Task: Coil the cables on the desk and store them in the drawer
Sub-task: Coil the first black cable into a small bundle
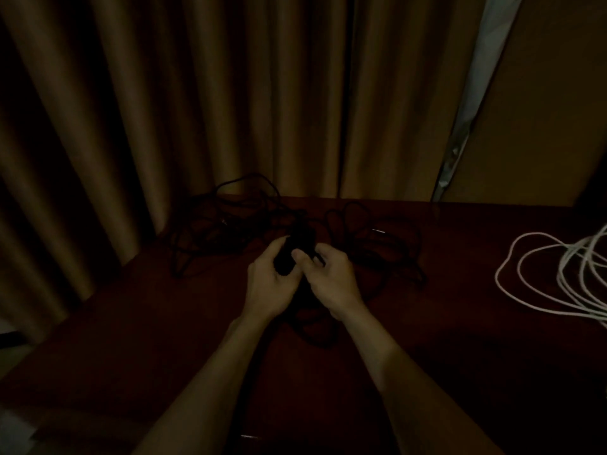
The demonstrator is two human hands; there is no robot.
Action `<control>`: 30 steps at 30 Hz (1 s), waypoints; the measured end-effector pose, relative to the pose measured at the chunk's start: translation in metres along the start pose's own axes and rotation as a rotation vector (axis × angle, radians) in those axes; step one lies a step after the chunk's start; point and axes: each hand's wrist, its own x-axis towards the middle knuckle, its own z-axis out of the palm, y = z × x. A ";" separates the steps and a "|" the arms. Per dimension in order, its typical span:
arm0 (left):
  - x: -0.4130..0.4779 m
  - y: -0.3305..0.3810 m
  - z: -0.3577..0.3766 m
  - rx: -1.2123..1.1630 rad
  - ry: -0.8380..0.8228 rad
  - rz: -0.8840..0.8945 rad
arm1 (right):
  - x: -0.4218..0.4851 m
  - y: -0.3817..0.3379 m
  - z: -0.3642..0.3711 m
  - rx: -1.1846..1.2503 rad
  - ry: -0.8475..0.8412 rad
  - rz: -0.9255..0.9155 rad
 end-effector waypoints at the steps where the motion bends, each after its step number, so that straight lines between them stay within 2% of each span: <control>1: 0.002 -0.001 -0.003 -0.119 -0.029 -0.080 | 0.002 0.001 -0.002 -0.008 -0.027 -0.018; 5: 0.013 -0.005 -0.018 -0.476 -0.189 -0.397 | 0.008 -0.002 -0.018 0.032 -0.121 -0.010; 11: 0.012 -0.010 -0.019 -0.362 -0.384 -0.338 | 0.010 -0.004 -0.023 0.070 -0.209 0.027; 16: 0.007 -0.009 -0.016 -0.258 -0.307 -0.233 | 0.008 -0.002 -0.021 0.036 -0.224 0.018; 23: 0.004 -0.005 -0.010 -0.010 -0.166 -0.133 | 0.007 0.001 -0.017 -0.045 -0.074 0.042; 27: 0.001 -0.004 -0.012 0.218 -0.065 -0.045 | 0.003 -0.001 -0.011 0.054 -0.290 0.145; 28: 0.001 -0.005 -0.010 0.298 -0.048 -0.019 | 0.002 0.000 -0.008 0.051 -0.310 0.144; 30: 0.000 -0.004 -0.005 0.491 -0.018 0.044 | -0.002 0.000 0.000 0.070 -0.226 0.061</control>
